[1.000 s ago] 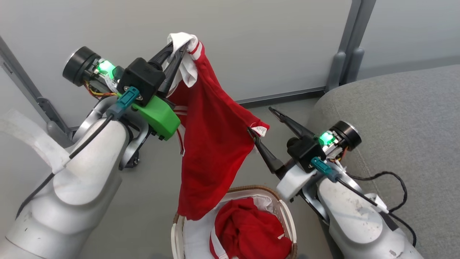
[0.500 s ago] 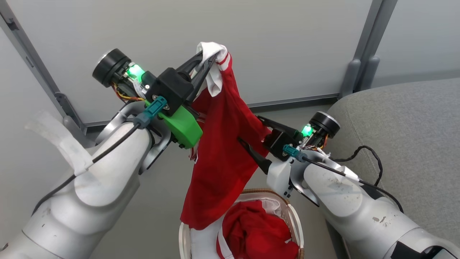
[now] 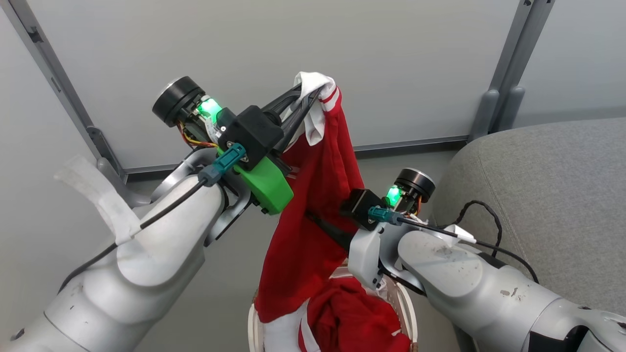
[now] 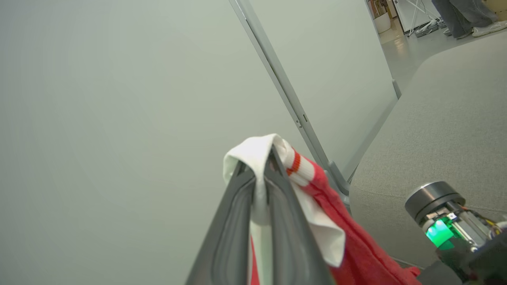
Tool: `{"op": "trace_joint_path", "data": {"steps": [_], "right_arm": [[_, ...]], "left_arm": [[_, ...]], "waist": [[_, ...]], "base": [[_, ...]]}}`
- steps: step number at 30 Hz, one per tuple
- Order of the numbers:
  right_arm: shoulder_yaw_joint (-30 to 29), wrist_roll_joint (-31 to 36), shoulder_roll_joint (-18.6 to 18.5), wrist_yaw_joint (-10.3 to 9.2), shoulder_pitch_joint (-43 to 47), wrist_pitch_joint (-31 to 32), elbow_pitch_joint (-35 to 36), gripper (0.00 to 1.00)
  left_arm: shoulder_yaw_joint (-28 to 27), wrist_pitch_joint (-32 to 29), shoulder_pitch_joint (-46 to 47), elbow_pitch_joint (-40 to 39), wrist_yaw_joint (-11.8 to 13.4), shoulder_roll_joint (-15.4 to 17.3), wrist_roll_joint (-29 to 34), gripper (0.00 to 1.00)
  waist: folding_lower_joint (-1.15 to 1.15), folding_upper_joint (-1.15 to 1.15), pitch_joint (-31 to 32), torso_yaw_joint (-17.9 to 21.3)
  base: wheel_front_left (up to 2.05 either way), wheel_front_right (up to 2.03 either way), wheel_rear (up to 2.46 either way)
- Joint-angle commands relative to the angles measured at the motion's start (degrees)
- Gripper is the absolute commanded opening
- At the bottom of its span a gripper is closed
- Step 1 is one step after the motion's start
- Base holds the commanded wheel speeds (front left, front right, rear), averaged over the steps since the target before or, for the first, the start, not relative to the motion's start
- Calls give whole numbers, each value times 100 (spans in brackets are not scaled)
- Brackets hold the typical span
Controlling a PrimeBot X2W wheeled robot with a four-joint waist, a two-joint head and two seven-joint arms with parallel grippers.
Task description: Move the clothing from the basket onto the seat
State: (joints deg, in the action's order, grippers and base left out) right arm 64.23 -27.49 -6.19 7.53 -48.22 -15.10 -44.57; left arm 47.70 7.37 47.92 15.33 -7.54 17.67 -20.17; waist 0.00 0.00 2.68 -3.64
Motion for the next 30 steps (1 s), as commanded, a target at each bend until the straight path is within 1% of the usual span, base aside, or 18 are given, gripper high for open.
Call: {"op": "trace_joint_path", "data": {"steps": [1,2,9,13,14,15,16,17,22,30], "right_arm": [[21,-99,-8,-8,-69,-10,44,5],[18,-126,-2,-8,-65,-10,60,0],[-290,-52,-22,-8,29,-10,216,0],[-558,33,-34,-8,120,-11,340,0],[-632,56,-33,-8,138,-11,370,0],[-740,81,-32,-8,167,-10,413,0],[-829,104,-31,-8,192,-11,441,0],[-941,148,-29,-8,222,-10,467,0],[-1437,318,-34,-8,347,-11,603,0],[-2136,604,-95,-8,561,-12,790,0]], "left_arm": [[-18,-14,-18,-22,13,9,-43,0],[-20,-13,-33,-27,13,24,-54,0],[-81,-7,-212,58,83,100,-240,0],[-158,115,-366,145,170,118,-344,0],[-181,158,-422,180,196,113,-376,24],[-207,221,-501,223,227,107,-411,44],[-222,267,-571,260,265,101,-450,89],[-245,318,-671,314,297,85,-508,100],[-394,577,-1176,570,470,-37,-768,100],[-586,783,-1976,1011,569,-223,-872,100]], "waist": [[0,0,-1,7],[0,0,-2,10],[0,0,-35,68],[0,0,-62,111],[0,0,-69,122],[0,0,-77,137],[0,0,-83,148],[0,0,-91,162],[0,0,-130,223],[0,0,-197,322]], "base": [[0,0,0],[0,0,0],[0,0,0],[0,0,0],[0,0,0],[0,0,0],[0,0,0],[0,0,0],[0,0,0],[0,0,0]]}}
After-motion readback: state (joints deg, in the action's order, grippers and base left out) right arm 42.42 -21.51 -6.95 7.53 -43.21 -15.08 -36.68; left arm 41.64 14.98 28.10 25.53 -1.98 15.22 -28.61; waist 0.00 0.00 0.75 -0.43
